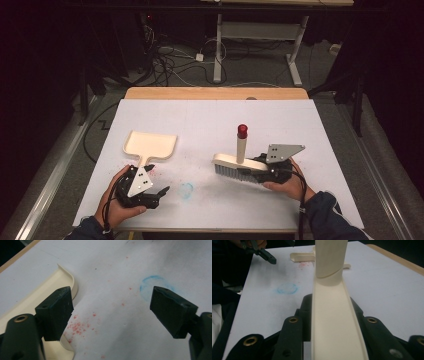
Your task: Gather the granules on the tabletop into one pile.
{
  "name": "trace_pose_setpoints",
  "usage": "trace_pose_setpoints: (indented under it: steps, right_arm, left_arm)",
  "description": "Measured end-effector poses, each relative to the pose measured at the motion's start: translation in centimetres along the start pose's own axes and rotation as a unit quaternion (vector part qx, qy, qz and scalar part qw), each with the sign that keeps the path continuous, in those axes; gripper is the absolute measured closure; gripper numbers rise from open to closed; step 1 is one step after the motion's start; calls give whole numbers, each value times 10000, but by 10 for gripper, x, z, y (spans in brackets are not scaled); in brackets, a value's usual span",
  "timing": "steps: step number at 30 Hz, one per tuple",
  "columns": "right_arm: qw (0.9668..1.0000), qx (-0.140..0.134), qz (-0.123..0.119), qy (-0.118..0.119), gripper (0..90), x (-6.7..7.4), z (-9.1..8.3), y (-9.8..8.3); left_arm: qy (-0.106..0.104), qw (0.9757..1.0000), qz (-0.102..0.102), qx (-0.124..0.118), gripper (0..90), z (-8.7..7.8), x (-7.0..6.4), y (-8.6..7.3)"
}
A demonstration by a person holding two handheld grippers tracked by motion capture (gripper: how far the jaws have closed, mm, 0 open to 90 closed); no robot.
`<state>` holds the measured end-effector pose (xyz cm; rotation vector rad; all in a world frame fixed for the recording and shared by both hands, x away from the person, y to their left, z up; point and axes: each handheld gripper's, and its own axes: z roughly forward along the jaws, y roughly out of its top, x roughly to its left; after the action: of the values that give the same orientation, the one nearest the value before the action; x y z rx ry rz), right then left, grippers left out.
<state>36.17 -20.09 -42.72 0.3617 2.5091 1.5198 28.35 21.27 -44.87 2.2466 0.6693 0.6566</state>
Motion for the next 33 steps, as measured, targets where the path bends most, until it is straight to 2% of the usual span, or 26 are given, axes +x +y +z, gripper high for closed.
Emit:
trace_pose_setpoints:
  steps: [7,12,16,19,25,27,31,33]
  right_arm:
    - [9991,45,255,-325,673,18,-41,10]
    - [9969,164,493,-585,672,24,-68,5]
    - [9946,208,760,-678,672,24,-87,-3]
    - [9902,228,1084,-855,671,23,-101,-8]
    - [9781,510,1673,-1128,672,17,-117,-19]
    - [9745,570,1897,-1051,672,13,-121,-23]
    - [9711,644,2129,-863,672,5,-123,-25]
    - [9677,717,2317,-693,672,0,-123,-28]
  left_arm:
    - [80,9999,-8,-75,180,-5,1,0]
    - [154,9998,-20,-100,180,-6,3,1]
    - [187,9998,-9,-92,181,-6,3,2]
    - [258,9996,-20,-115,180,-7,4,2]
    - [415,9990,-74,-172,180,-10,4,1]
    - [402,9990,-104,-168,180,-11,4,-1]
    - [338,9992,-122,-162,180,-12,2,-2]
    - [315,9994,-79,-140,180,-11,1,-2]
